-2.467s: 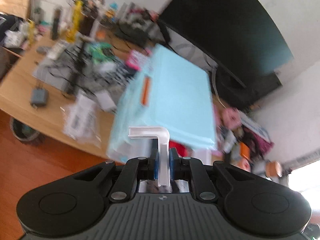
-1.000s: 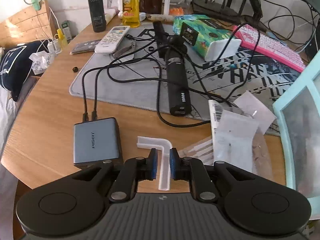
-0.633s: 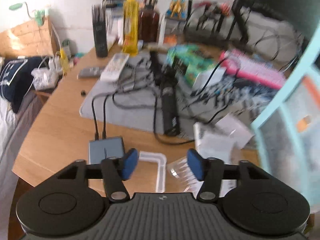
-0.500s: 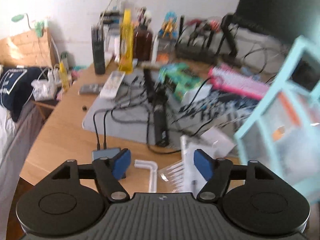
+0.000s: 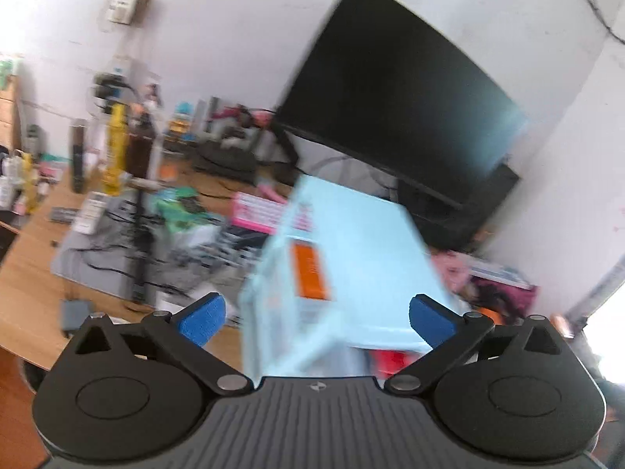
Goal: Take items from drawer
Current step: 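Move the left tool back down into the open drawer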
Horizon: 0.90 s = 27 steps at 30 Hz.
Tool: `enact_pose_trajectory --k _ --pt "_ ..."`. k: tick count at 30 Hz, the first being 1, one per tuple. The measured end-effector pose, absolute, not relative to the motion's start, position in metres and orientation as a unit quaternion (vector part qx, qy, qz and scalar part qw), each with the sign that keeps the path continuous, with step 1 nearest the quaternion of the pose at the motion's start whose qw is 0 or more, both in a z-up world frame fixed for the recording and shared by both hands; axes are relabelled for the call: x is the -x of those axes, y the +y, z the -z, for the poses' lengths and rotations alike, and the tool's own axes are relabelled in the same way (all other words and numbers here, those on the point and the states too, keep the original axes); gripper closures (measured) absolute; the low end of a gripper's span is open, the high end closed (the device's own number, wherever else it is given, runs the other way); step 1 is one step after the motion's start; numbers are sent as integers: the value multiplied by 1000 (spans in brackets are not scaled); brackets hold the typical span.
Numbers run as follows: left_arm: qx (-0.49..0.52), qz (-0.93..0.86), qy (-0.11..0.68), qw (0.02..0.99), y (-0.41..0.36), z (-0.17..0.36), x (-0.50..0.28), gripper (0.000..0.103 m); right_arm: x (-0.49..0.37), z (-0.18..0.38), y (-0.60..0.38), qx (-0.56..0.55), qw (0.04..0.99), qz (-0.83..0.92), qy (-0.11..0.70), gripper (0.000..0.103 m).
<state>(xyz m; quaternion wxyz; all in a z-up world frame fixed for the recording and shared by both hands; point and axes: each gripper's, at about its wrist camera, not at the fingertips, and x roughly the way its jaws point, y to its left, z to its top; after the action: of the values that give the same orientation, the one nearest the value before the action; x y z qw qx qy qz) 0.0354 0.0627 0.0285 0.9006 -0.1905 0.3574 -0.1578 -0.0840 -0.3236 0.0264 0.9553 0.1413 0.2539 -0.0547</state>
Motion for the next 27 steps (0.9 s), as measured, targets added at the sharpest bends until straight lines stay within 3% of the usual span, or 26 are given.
enact_pose_trajectory --k 9,23,27 --pt "242 163 448 845 -9 -36 -27 0 99 -15 -361 -171 952 69 246 0" --pt "281 124 627 716 -58 45 -35 0 113 0 -395 -195 945 89 245 0" --pt "275 114 642 707 -62 52 -36 12 115 -2 -400 -194 946 95 243 0"
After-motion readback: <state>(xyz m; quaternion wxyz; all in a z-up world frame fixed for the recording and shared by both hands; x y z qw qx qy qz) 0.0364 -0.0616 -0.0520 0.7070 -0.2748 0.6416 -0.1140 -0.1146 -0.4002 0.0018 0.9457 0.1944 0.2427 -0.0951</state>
